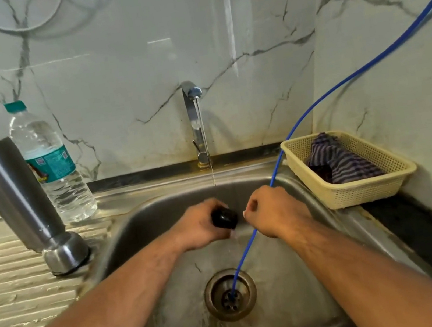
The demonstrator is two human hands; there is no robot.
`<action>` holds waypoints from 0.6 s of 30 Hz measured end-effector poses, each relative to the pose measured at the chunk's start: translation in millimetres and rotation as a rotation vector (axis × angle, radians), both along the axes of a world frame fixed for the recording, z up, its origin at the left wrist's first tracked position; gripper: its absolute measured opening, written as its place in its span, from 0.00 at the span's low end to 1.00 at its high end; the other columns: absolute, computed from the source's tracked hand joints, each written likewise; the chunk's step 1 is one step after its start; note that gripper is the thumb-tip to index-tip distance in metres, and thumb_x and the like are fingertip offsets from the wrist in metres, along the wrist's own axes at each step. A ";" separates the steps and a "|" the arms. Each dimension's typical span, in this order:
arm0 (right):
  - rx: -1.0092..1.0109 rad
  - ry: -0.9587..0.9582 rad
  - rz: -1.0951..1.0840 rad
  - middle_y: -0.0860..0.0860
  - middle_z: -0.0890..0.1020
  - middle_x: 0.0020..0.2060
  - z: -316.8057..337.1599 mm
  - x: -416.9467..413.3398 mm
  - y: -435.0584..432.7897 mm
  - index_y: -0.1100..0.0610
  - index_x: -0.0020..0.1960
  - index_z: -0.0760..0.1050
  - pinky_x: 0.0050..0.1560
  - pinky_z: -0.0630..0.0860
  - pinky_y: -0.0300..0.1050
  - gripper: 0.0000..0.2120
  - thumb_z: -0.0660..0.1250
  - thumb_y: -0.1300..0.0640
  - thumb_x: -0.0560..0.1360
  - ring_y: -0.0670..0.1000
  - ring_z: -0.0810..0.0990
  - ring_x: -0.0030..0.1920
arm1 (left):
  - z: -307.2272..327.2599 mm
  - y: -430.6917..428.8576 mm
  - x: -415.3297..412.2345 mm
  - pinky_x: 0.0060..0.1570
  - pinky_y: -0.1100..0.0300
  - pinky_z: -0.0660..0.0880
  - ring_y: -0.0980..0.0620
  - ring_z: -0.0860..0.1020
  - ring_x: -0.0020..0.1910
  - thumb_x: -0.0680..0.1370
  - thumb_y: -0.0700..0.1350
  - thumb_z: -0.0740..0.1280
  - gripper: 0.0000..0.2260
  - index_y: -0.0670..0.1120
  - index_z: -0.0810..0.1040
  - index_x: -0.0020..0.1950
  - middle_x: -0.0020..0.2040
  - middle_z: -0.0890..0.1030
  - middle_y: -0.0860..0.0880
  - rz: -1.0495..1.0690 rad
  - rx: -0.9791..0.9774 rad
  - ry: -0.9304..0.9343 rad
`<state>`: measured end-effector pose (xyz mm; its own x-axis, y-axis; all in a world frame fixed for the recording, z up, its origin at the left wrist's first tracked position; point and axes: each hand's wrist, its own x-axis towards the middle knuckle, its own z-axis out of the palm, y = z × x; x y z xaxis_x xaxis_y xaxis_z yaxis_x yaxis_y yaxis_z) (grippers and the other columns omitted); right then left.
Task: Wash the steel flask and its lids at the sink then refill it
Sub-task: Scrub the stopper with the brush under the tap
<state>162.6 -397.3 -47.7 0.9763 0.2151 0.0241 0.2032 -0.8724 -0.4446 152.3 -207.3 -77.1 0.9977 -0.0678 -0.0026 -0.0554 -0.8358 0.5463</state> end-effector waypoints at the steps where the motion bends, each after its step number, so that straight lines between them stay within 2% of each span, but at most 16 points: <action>1: 0.007 -0.013 0.005 0.47 0.85 0.46 2.3 -1.8 0.4 0.47 0.52 0.83 0.46 0.80 0.46 0.08 0.67 0.47 0.79 0.50 0.83 0.46 | 8.2 0.8 7.0 0.54 0.68 0.72 0.56 0.78 0.58 0.70 0.49 0.80 0.28 0.54 0.75 0.67 0.59 0.80 0.56 0.052 -0.082 -0.051; 3: 0.021 -0.032 0.016 0.46 0.85 0.47 4.5 -5.9 0.0 0.47 0.54 0.83 0.44 0.77 0.44 0.08 0.67 0.47 0.80 0.49 0.82 0.46 | 21.7 0.7 19.4 0.51 0.69 0.71 0.55 0.78 0.57 0.70 0.48 0.81 0.28 0.52 0.76 0.67 0.58 0.81 0.54 0.145 -0.200 -0.125; 7: 0.087 -0.048 0.035 0.45 0.85 0.52 4.4 -6.9 -1.0 0.46 0.59 0.81 0.48 0.79 0.44 0.09 0.68 0.48 0.80 0.47 0.82 0.48 | 36.3 -3.0 32.4 0.56 0.62 0.72 0.52 0.77 0.57 0.69 0.45 0.82 0.30 0.49 0.74 0.67 0.59 0.80 0.51 0.239 -0.286 -0.240; 10: 0.209 -0.041 0.081 0.43 0.84 0.52 0.5 -5.5 3.5 0.46 0.66 0.78 0.56 0.81 0.47 0.15 0.70 0.49 0.79 0.44 0.82 0.51 | 35.0 -0.6 29.8 0.60 0.58 0.76 0.50 0.78 0.60 0.69 0.42 0.82 0.29 0.50 0.76 0.67 0.60 0.80 0.51 0.259 -0.458 -0.259; 13: 0.285 -0.069 0.114 0.43 0.80 0.61 -2.0 -6.5 9.0 0.45 0.74 0.71 0.61 0.78 0.43 0.25 0.71 0.51 0.79 0.43 0.79 0.59 | 31.7 3.3 21.8 0.62 0.53 0.79 0.50 0.79 0.60 0.67 0.41 0.82 0.28 0.55 0.77 0.62 0.59 0.80 0.53 0.252 -0.541 -0.301; 15: 0.317 -0.079 0.132 0.44 0.78 0.64 -4.7 -6.4 10.5 0.44 0.76 0.68 0.63 0.77 0.43 0.28 0.72 0.51 0.78 0.44 0.78 0.61 | 30.0 1.0 13.1 0.56 0.60 0.80 0.53 0.79 0.58 0.67 0.40 0.83 0.27 0.56 0.77 0.61 0.58 0.79 0.55 0.249 -0.575 -0.334; 16: 0.323 -0.082 0.144 0.44 0.78 0.63 -5.2 -6.9 11.5 0.44 0.76 0.68 0.63 0.77 0.44 0.28 0.72 0.51 0.78 0.43 0.78 0.60 | 28.7 -1.2 8.2 0.50 0.66 0.79 0.56 0.78 0.57 0.67 0.41 0.83 0.28 0.55 0.77 0.62 0.58 0.79 0.56 0.254 -0.590 -0.353; 18: 0.350 -0.081 0.174 0.43 0.79 0.61 -4.0 -9.5 13.8 0.43 0.73 0.71 0.62 0.78 0.43 0.25 0.72 0.51 0.78 0.42 0.79 0.58 | 23.2 -6.0 0.7 0.45 0.70 0.77 0.59 0.78 0.56 0.67 0.43 0.83 0.28 0.55 0.76 0.62 0.57 0.79 0.56 0.255 -0.617 -0.398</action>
<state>153.1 -383.5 -51.7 0.9177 0.3425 0.2011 0.3817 -0.6202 -0.6853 153.0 -213.2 -53.9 0.9005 0.2916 0.3226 -0.1914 -0.4004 0.8961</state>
